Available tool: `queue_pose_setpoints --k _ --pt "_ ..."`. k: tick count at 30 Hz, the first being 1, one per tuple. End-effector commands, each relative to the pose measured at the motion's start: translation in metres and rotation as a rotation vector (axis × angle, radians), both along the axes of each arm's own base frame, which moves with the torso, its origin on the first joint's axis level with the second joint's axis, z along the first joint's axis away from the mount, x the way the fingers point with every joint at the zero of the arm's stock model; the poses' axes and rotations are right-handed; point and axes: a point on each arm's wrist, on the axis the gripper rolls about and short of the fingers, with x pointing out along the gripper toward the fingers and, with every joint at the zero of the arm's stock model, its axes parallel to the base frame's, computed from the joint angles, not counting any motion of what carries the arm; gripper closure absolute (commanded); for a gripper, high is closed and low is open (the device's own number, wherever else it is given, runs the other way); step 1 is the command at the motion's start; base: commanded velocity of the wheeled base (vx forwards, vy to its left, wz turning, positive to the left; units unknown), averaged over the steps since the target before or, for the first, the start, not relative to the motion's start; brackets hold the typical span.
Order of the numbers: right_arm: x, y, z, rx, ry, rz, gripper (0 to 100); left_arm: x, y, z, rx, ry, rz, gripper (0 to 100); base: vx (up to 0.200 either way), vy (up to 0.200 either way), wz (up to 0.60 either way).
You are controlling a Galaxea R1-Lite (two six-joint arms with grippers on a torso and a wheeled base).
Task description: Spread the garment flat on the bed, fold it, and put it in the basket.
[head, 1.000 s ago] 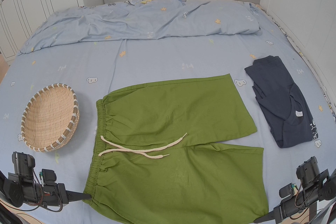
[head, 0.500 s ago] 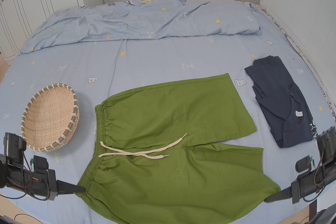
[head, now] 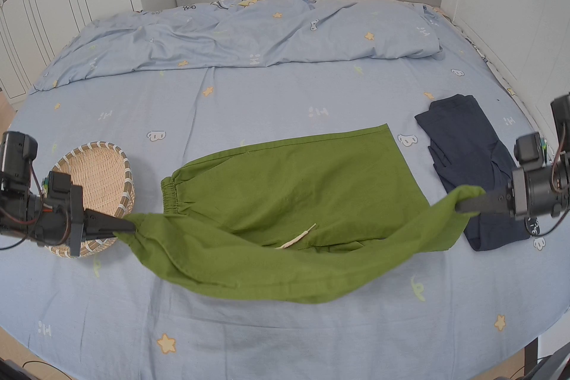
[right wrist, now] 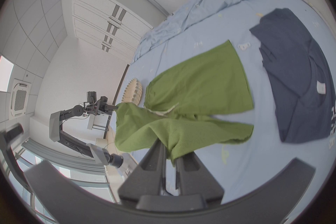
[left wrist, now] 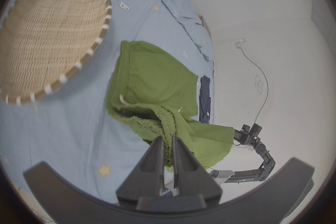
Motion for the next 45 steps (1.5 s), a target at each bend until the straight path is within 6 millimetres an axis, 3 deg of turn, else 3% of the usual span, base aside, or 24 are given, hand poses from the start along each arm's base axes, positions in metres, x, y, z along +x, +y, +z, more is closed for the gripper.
queue_pose_setpoints --k 1,2,6,11,15,21,32,45 --pt "0.061 -0.001 0.003 0.016 0.022 -0.037 100 0.057 0.004 -0.004 -0.011 0.045 -0.005 100 0.000 0.000 0.00" --pt "0.061 -0.001 0.003 0.016 0.022 -0.037 100 0.057 0.004 -0.004 -0.011 0.045 -0.005 100 0.000 0.000 0.00" --pt "0.092 0.001 0.016 0.036 0.000 -0.057 100 0.081 0.008 0.010 -0.021 0.078 -0.012 100 0.000 0.000 0.00" --pt "0.112 0.004 0.020 0.041 -0.017 -0.059 100 0.105 0.011 0.009 -0.020 0.099 -0.016 100 0.000 0.000 0.00" --pt "0.132 0.002 0.021 0.043 -0.033 -0.069 100 0.116 0.012 0.020 -0.020 0.077 -0.017 100 0.000 0.000 0.00" --pt "0.146 0.000 0.020 0.038 -0.059 -0.072 100 0.130 0.015 0.018 -0.013 0.075 -0.011 100 0.000 0.000 0.00" --pt "0.171 -0.015 0.019 0.053 -0.149 -0.048 100 0.140 0.021 0.013 -0.008 0.078 0.003 100 0.000 0.000 0.00" --pt "0.206 -0.012 -0.007 0.072 -0.205 -0.007 100 0.150 0.022 0.008 -0.006 0.073 -0.001 100 0.000 0.000 0.00"
